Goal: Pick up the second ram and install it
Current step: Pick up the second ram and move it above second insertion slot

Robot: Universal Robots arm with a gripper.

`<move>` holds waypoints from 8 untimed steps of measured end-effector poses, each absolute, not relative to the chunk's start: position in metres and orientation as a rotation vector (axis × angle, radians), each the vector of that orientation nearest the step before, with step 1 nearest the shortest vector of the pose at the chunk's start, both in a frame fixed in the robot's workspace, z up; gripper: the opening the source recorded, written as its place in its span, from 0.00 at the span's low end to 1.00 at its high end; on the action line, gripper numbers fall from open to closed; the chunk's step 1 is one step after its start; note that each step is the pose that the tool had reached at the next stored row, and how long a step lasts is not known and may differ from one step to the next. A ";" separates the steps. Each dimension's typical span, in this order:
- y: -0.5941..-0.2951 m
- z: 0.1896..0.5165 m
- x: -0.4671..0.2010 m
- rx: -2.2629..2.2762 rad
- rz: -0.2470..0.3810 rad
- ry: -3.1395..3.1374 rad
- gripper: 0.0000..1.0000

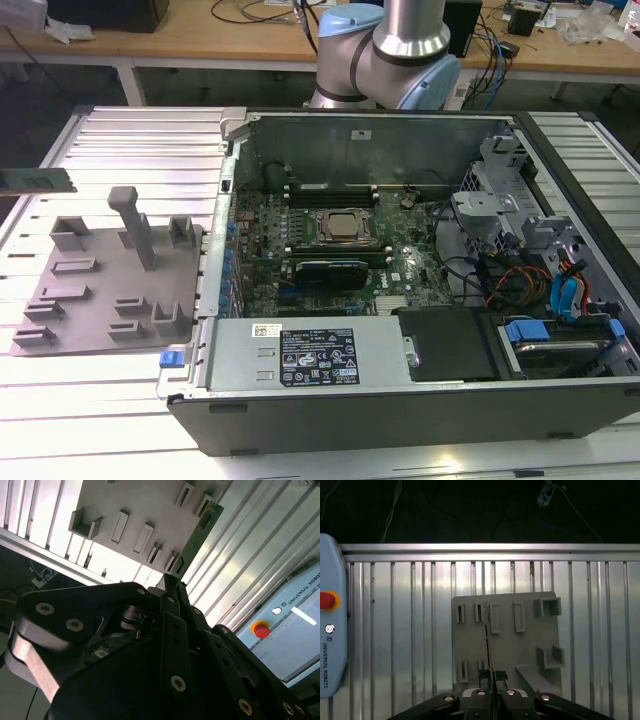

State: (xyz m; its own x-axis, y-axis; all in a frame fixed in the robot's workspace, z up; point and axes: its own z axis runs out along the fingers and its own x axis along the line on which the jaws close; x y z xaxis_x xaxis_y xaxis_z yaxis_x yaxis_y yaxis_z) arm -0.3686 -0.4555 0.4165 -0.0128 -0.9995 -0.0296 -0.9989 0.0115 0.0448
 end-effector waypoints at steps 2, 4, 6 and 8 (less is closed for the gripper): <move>-0.455 0.423 -0.369 2.200 -0.082 -2.227 0.11; -0.456 0.434 -0.369 2.200 -0.082 -2.227 0.11; -0.456 0.440 -0.369 2.200 -0.082 -2.227 0.11; -0.456 0.441 -0.369 2.200 -0.083 -2.227 0.11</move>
State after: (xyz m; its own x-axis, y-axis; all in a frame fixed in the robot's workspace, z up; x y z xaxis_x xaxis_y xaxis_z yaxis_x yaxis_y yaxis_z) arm -0.3686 -0.4555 0.4412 -0.0128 -0.9995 -0.0300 -0.9989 0.0114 0.0446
